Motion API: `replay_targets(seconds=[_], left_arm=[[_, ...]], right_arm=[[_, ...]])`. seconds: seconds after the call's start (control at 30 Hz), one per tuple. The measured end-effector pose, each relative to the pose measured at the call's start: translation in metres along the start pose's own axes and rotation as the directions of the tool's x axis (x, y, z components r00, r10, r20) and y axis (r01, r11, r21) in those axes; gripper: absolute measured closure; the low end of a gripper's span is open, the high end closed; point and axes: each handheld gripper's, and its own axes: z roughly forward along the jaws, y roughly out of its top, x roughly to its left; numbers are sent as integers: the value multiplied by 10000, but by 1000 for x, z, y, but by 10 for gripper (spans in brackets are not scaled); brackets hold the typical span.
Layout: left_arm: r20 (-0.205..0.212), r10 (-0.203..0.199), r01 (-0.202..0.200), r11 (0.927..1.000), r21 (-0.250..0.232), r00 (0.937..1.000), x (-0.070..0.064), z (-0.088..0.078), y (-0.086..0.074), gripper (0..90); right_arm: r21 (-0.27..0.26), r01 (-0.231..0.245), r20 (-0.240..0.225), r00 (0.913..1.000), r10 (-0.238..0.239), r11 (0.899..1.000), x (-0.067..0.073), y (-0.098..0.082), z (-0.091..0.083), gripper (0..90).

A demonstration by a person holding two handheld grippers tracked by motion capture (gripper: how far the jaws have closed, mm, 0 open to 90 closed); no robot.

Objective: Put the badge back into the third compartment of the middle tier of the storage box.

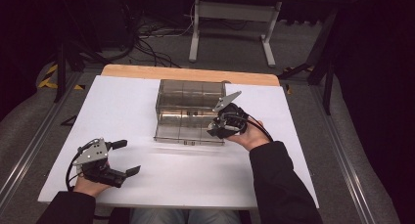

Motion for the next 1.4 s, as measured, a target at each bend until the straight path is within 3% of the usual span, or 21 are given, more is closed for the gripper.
replay_targets(seconds=[0.7, 1.4], left_arm=[[29, 21, -21, 10000, 60, 10000, -1, 1, 0, 16], [74, 26, -27, 10000, 77, 10000, -1, 1, 0, 17]], right_arm=[[83, -95, -201, 9998, 97, 9999, -1, -1, 18, 476], [397, -297, -114, 9995, 302, 9988, -1, -1, 34, 475]])
